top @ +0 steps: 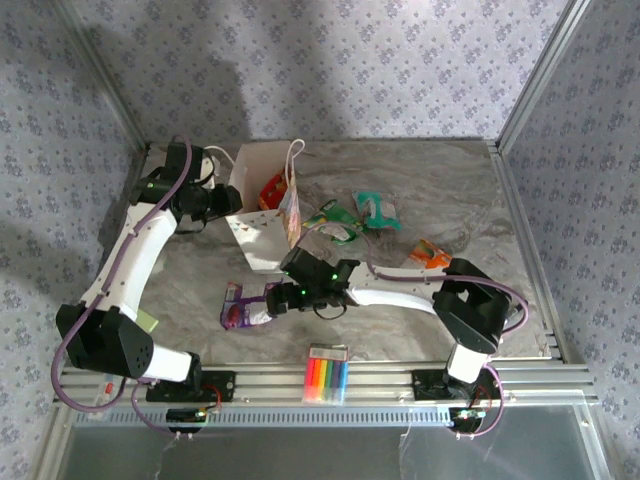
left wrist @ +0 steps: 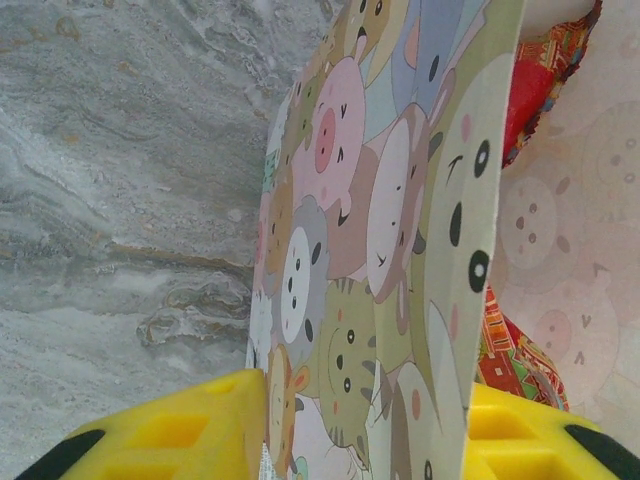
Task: Place the snacks into the paper bag
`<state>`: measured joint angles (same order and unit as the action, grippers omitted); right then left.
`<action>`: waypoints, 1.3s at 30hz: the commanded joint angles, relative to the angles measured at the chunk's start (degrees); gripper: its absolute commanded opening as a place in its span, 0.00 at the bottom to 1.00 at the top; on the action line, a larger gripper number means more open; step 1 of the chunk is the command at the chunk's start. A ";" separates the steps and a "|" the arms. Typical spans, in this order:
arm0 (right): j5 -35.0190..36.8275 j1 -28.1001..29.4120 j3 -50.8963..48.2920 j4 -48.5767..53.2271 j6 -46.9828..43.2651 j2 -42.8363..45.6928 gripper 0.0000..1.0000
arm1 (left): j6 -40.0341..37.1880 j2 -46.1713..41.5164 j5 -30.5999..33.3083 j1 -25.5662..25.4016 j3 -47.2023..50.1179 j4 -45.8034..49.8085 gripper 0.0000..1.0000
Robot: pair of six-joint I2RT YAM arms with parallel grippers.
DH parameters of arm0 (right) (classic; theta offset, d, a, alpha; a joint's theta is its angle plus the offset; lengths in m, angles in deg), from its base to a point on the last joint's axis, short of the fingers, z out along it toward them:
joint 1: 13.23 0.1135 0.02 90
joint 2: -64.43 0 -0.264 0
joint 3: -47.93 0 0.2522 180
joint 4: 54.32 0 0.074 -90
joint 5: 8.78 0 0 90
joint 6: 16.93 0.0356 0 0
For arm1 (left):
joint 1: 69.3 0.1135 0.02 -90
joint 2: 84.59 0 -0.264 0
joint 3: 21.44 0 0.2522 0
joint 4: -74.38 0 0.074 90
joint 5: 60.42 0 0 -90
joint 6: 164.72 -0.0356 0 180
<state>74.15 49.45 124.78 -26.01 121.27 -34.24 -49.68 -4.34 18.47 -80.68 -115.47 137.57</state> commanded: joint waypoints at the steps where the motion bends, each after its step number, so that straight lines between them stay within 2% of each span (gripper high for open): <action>1: 5.67 1.59 -1.98 -0.25 4.02 3.00 0.81 | 0.80 -1.45 -0.30 -0.40 0.67 -1.00 0.39; 12: 10.15 6.73 6.98 3.35 4.75 -2.73 0.81 | 0.45 -2.73 0.64 -0.47 2.02 -0.74 0.39; 30: 5.34 5.53 15.88 7.92 6.72 -14.13 0.83 | -0.14 -4.43 -0.22 -0.49 3.54 -0.67 0.39; 39: 3.41 4.69 15.44 6.11 4.71 -15.68 0.82 | -0.60 -5.45 -0.17 -0.44 4.43 -0.90 0.39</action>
<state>79.08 54.76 138.90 -20.31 127.22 -47.79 -49.59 -8.25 18.49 -81.01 -111.53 135.93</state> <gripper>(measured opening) 0.821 0.393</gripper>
